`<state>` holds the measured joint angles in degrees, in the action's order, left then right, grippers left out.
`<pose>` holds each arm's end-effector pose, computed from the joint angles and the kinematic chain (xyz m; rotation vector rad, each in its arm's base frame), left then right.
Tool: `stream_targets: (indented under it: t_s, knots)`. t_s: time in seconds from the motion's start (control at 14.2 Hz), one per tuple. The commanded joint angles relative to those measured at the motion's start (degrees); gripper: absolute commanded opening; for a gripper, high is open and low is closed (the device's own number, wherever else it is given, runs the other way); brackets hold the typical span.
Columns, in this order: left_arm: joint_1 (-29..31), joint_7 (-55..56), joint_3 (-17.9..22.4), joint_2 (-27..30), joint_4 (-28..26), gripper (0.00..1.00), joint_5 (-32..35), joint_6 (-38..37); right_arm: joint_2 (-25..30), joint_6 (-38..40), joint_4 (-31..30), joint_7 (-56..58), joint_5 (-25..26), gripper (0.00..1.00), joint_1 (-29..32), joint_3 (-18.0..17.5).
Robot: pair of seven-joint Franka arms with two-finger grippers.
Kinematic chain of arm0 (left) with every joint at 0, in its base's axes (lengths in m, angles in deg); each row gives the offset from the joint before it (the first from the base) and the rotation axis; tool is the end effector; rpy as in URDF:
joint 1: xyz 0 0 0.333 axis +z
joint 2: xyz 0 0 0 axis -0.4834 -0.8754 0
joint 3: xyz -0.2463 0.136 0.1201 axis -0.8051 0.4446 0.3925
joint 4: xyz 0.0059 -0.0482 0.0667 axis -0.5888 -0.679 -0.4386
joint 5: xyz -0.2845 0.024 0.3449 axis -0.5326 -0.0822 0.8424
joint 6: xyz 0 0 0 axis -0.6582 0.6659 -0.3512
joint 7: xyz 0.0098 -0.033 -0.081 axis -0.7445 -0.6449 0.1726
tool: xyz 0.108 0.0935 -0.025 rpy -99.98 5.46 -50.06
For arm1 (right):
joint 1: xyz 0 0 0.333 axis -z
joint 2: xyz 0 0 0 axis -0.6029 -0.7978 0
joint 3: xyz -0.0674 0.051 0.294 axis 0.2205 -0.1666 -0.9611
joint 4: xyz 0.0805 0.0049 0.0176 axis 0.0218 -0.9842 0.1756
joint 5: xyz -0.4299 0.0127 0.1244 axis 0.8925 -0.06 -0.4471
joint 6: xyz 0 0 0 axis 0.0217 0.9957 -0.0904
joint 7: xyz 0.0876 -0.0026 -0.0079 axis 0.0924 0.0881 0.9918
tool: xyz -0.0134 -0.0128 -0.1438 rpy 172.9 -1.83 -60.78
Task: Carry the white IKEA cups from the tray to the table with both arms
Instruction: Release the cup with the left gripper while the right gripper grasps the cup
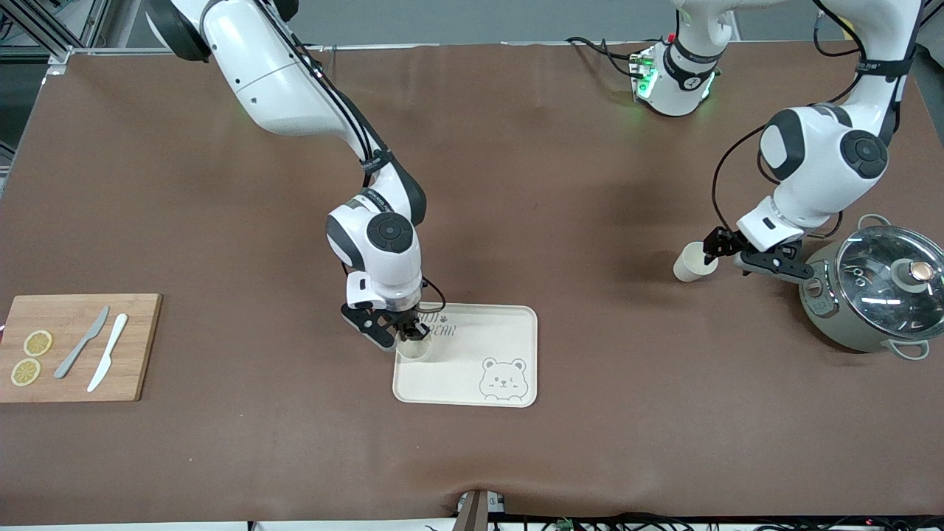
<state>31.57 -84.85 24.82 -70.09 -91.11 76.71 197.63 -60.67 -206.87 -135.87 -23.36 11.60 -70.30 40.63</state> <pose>0.5582 -0.0119 0.2272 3.0338 -0.4237 0.1860 0.6587 0.4040 0.1434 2.9391 -1.0206 0.4213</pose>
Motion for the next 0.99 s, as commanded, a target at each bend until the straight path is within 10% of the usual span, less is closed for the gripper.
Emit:
stream_targets:
  t_s: [0.0,0.92]
  knots:
    - [0.51,-0.96,-0.04,3.63,0.08,0.84,-1.86,-5.16,-0.11,0.19,0.41,-0.99,1.16,0.00,0.00,-0.21]
    - [3.85,0.09,0.32,9.44,8.42,1.00,-1.07,-21.26,9.19,12.83,1.02,12.52,-7.87,0.00,2.11,-3.11]
